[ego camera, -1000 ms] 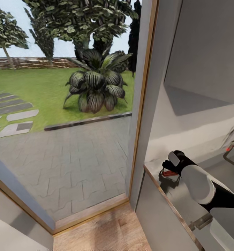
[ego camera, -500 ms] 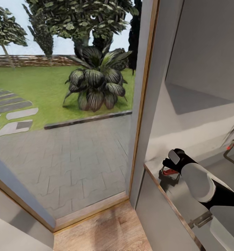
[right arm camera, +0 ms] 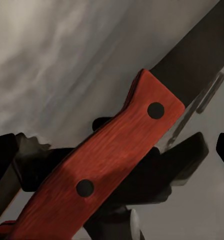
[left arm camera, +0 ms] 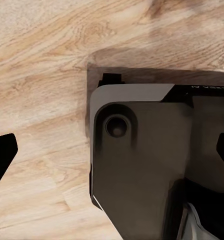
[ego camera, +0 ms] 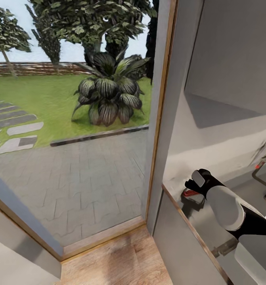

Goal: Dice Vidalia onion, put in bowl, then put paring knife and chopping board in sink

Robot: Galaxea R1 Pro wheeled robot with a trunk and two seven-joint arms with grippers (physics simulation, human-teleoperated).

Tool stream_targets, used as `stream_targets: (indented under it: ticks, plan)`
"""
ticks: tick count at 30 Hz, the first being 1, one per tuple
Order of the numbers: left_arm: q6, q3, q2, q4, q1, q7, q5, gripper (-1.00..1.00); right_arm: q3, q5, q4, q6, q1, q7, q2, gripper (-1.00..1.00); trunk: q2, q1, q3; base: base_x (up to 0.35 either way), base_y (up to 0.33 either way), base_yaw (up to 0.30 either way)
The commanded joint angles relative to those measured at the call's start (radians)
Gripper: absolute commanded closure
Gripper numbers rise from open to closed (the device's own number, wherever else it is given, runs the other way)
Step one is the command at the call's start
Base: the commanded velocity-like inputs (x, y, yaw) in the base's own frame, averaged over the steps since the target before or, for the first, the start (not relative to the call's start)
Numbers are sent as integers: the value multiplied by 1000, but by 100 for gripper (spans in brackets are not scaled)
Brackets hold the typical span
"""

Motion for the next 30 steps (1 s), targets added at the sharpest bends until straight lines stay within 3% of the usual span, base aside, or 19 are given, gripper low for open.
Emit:
stream_targets:
  ticks: [1, 11, 12, 30]
  plan:
    - [1, -3, 0, 2, -1, 1, 7, -100, -3, 16, 17, 17, 46, -2, 0, -100, -1, 1, -2, -9, -5, 0]
    - [1, -3, 0, 2, -1, 1, 7, -100, -3, 16, 17, 17, 46, -3, 0, -100, -1, 1, -2, -2, -1, 0]
    - [1, -3, 0, 2, -1, 1, 7, -100, -3, 16, 17, 17, 46, -3, 0, 100, -1, 1, -2, 0, 0, 0]
    - [1, -3, 3, 2, -1, 1, 7, -100, -3, 16, 36, 15, 46, -2, 0, 100, -1, 1, -2, 0, 0, 0]
